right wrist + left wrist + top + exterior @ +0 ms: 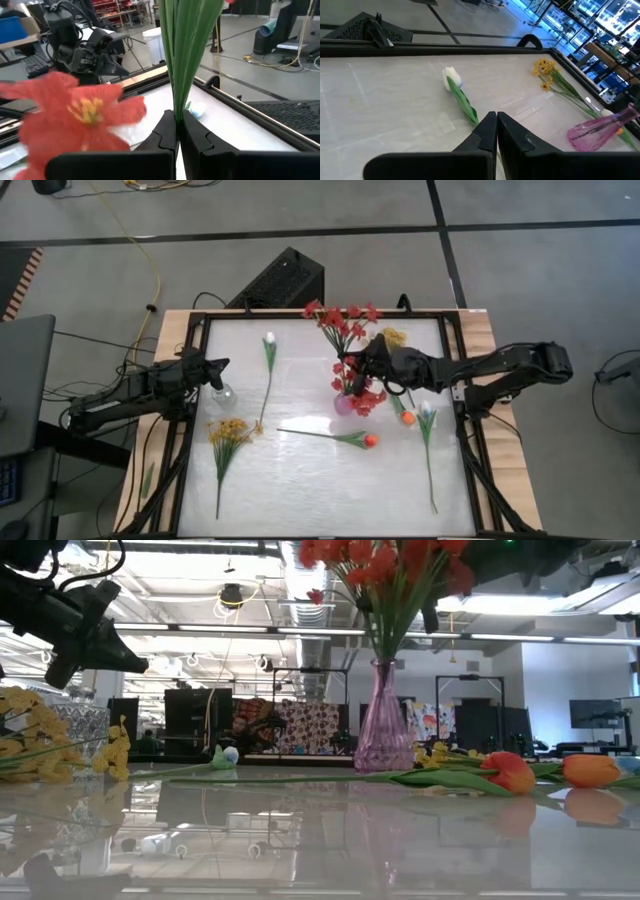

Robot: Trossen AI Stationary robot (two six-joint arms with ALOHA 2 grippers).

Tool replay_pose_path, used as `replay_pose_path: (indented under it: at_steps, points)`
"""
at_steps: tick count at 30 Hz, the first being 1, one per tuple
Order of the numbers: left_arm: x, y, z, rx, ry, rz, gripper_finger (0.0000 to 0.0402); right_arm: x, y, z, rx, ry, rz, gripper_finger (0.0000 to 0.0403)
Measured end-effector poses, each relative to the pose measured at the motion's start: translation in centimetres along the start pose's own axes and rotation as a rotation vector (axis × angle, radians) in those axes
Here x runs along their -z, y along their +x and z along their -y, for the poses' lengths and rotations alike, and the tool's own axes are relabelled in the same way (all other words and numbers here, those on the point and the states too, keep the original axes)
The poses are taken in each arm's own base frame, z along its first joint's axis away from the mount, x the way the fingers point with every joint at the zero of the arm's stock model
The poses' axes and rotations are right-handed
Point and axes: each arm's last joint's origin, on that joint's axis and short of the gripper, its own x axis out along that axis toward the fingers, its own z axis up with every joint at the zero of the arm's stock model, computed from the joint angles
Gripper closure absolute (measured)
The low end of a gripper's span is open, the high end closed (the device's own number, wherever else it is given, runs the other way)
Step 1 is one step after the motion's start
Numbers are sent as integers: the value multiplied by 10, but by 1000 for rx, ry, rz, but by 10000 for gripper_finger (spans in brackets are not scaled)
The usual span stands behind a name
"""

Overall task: Sort flowers into vase by color
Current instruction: Put the orange flowers into the violet vase

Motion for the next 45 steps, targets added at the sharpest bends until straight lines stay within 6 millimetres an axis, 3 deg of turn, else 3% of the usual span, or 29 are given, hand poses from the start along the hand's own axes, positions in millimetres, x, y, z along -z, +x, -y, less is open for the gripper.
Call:
replay_pose_path:
  at_steps: [8, 18, 34, 36, 41, 45]
  points:
    - [0, 0, 0, 0, 0, 0, 401, 13, -8, -6, 20, 1, 44, 373]
    - [0, 0, 0, 0, 0, 0, 401, 4, -28, -22, -8, -57, 85, 373]
    - [0, 0, 1, 16, -24, -2, 401, 24, -40, -37, 21, -115, 34, 373]
    - [-3, 0, 6, 104, -55, 4, 401, 25, -41, -37, 17, -117, 33, 373]
    - [-6, 10, 26, 509, -94, 78, 401, 25, -41, -38, 16, -119, 33, 373]
    - [-8, 18, 35, 625, -106, 143, 401, 25, -41, -38, 14, -116, 38, 373]
